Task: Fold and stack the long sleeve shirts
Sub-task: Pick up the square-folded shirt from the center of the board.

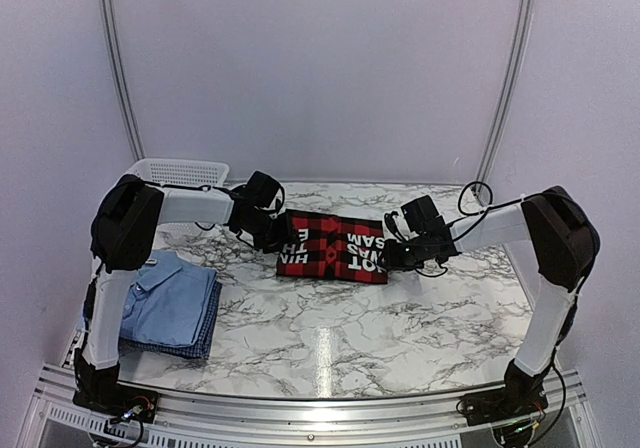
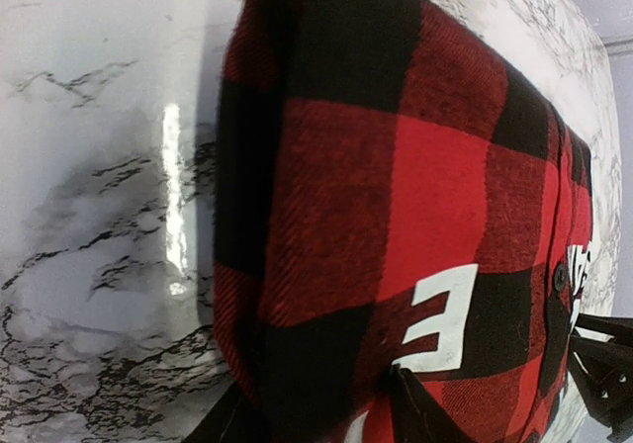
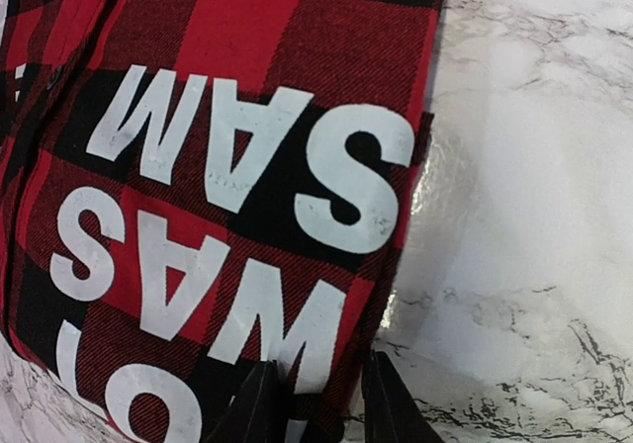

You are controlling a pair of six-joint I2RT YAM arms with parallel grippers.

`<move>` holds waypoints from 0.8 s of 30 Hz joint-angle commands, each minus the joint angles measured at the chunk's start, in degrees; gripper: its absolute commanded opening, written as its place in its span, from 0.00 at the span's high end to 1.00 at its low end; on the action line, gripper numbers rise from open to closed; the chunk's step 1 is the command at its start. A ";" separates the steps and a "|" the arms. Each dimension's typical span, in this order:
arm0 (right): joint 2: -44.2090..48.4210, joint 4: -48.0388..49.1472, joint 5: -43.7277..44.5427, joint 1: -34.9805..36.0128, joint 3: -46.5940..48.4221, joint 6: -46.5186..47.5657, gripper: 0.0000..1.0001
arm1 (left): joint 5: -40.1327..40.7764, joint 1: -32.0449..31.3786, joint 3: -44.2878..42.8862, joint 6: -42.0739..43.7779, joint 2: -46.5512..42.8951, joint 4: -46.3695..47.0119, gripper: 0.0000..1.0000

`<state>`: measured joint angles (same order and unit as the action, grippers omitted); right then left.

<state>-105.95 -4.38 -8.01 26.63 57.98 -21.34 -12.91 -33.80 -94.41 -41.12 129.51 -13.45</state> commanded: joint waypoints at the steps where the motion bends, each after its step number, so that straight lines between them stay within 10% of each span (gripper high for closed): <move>1: 0.86 -0.42 0.40 -0.58 0.59 0.98 0.74 | 2.97 -2.23 0.11 -1.85 4.98 -8.60 0.60; 8: 0.05 1.16 -0.87 -0.53 -0.07 1.65 0.74 | 5.44 -3.04 0.26 -5.35 3.01 -8.60 1.00; 24: -6.30 10.96 -7.68 12.52 4.31 -7.50 0.72 | 5.45 5.03 10.38 3.09 -20.04 -11.70 1.00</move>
<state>-107.68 2.04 -12.56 33.89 56.99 -24.05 -7.90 -32.03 -85.12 -42.85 115.94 -20.45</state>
